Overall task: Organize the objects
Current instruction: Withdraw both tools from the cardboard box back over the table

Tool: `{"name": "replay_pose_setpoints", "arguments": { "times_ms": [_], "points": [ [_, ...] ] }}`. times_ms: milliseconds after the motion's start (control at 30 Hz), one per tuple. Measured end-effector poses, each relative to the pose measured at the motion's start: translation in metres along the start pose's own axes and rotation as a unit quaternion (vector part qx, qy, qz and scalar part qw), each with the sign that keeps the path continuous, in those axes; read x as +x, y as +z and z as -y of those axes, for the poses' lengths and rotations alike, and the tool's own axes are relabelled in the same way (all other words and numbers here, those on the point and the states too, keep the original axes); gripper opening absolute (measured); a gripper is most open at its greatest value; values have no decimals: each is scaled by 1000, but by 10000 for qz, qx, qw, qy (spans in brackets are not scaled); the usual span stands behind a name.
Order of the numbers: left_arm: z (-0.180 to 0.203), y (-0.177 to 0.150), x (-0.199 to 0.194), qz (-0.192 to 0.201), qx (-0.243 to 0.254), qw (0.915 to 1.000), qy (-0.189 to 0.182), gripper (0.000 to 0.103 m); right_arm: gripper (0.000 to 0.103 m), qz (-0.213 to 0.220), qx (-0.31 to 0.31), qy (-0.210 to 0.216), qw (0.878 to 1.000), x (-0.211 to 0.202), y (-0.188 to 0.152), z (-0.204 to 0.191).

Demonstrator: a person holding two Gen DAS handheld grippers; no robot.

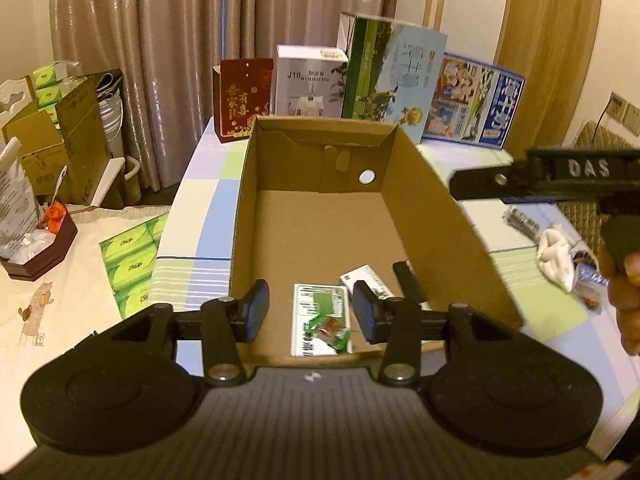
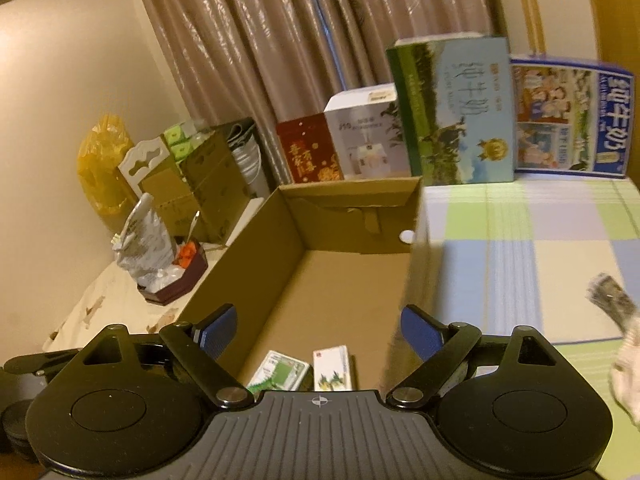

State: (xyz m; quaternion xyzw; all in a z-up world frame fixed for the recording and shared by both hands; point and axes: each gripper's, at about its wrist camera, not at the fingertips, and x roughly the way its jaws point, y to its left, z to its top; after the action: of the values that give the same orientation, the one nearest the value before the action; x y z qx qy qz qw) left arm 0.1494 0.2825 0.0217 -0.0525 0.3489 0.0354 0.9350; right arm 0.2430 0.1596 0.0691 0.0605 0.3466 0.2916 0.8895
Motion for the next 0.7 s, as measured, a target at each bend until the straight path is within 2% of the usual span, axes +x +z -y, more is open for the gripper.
{"name": "replay_pose_setpoints", "arguments": {
  "times_ms": [167,233,300,500,700],
  "points": [
    [19,-3,-30,170,-72,9998,-58,55,90,164,82,-131,9997,-52,-12,8],
    [28,-4,-43,232,-102,9996,-85,67,92,223,55,-198,9995,-72,-19,10],
    [37,-6,-56,306,-160,9993,-114,74,93,263,15,-284,9992,-91,-27,11],
    [69,-15,-88,457,-209,9986,-161,85,101,367,-1,-469,9982,-143,-59,21],
    [104,-29,-109,588,-128,9980,-200,101,101,458,14,-765,9960,-193,-91,38]
  ]
}}
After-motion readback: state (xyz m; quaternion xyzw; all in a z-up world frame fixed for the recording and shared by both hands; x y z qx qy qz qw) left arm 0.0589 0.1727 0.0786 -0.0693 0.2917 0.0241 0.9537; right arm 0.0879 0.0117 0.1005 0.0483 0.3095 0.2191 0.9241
